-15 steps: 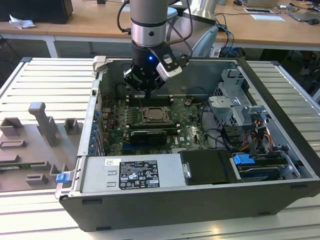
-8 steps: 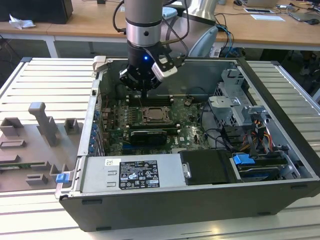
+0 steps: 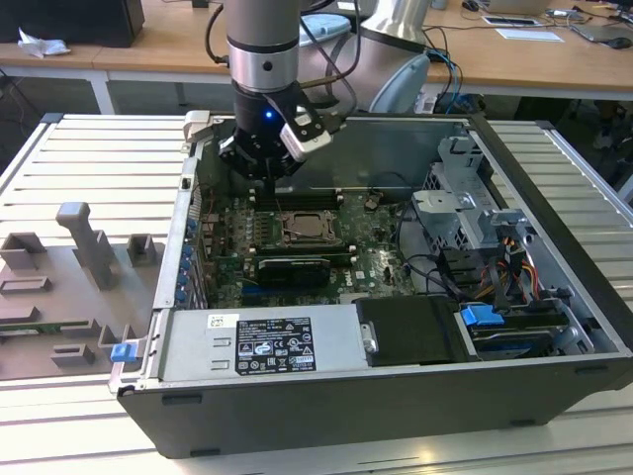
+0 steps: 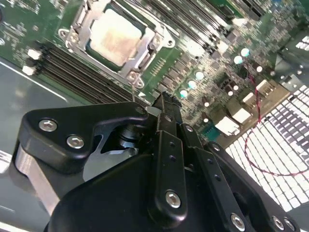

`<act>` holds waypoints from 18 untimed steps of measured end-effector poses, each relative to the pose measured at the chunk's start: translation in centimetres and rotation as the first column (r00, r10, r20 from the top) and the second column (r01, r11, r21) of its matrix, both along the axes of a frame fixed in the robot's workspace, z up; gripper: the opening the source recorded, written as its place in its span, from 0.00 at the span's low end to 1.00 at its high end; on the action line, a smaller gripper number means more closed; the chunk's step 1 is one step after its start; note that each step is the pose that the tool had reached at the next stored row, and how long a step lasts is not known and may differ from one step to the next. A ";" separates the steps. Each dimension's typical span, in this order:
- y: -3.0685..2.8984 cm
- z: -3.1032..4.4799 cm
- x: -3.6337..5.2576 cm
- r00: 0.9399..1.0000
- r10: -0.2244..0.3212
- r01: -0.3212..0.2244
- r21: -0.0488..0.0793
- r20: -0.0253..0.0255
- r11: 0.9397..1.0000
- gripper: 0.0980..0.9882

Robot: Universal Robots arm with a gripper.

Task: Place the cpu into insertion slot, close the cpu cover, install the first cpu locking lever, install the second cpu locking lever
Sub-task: 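Install the first cpu locking lever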

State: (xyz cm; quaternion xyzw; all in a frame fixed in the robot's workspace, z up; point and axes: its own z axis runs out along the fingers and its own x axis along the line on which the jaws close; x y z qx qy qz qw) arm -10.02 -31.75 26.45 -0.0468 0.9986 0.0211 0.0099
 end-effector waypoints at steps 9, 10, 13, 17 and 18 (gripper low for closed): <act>2.06 -0.40 -0.59 1.000 -0.002 0.002 0.000 0.000 1.000 0.01; 2.25 -0.45 -0.59 1.000 -0.002 0.002 0.000 0.000 1.000 0.01; 2.37 -0.49 -0.03 1.000 -0.002 0.002 0.000 0.000 1.000 0.01; 2.40 -0.57 1.14 1.000 -0.002 0.002 0.000 0.000 1.000 0.01; 2.40 -0.58 1.27 1.000 -0.002 0.002 0.000 0.000 1.000 0.01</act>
